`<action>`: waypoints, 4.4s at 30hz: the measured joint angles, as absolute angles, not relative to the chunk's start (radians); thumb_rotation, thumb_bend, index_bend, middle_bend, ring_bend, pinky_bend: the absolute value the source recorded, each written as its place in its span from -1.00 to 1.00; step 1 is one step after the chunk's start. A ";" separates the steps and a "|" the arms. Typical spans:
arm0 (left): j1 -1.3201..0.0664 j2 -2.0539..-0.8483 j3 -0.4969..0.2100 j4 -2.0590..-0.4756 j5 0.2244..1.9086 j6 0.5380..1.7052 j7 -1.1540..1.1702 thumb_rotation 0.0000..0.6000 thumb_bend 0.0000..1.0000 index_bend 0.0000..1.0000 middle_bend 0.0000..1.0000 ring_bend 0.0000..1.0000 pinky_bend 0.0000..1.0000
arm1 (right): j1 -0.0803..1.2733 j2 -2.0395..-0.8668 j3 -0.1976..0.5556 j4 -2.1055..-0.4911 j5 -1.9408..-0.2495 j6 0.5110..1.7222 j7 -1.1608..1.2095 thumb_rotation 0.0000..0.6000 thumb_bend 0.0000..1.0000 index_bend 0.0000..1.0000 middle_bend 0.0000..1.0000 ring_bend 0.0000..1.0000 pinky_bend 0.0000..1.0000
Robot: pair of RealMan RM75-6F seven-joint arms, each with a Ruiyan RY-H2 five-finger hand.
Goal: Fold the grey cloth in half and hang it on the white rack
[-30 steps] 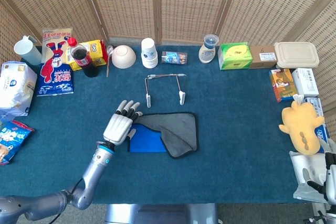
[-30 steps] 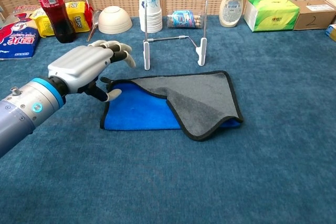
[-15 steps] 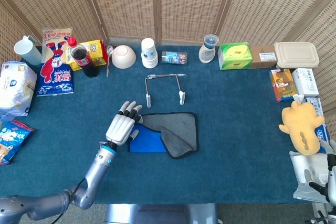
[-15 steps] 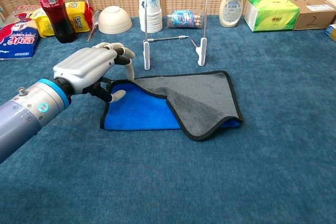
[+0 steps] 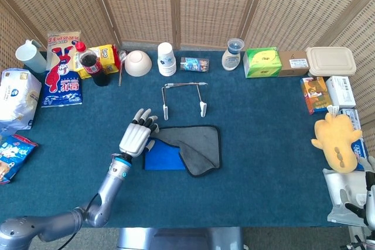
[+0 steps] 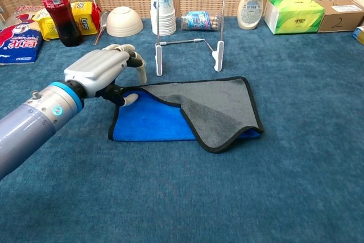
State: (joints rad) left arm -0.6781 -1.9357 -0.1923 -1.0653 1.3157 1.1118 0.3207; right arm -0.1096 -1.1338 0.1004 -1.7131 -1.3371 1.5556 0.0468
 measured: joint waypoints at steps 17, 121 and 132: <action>-0.694 -1.951 -0.205 -1.037 1.324 1.118 0.296 1.00 -0.35 0.36 -0.40 -0.95 -1.00 | -0.114 -1.130 0.100 -1.712 -1.338 1.559 0.053 1.00 -0.36 -0.93 -0.95 -1.00 -1.00; -0.705 -1.898 -0.220 -1.083 1.284 1.114 0.372 1.00 -1.00 -0.90 -1.00 -1.00 -1.00 | -0.121 -1.126 0.095 -1.722 -1.350 1.567 0.049 1.00 -0.36 -0.92 -0.95 -1.00 -1.00; -0.701 -1.926 -0.219 -1.042 1.313 1.153 0.293 1.00 -0.65 0.42 -0.63 -1.00 -1.00 | -0.119 -1.129 0.095 -1.718 -1.348 1.562 0.050 1.00 -0.36 -0.92 -0.95 -1.00 -1.00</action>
State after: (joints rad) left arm -0.7005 -1.9256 -0.2187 -1.0421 1.3127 1.1528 0.2933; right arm -0.1190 -1.1287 0.0950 -1.7176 -1.3479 1.5616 0.0503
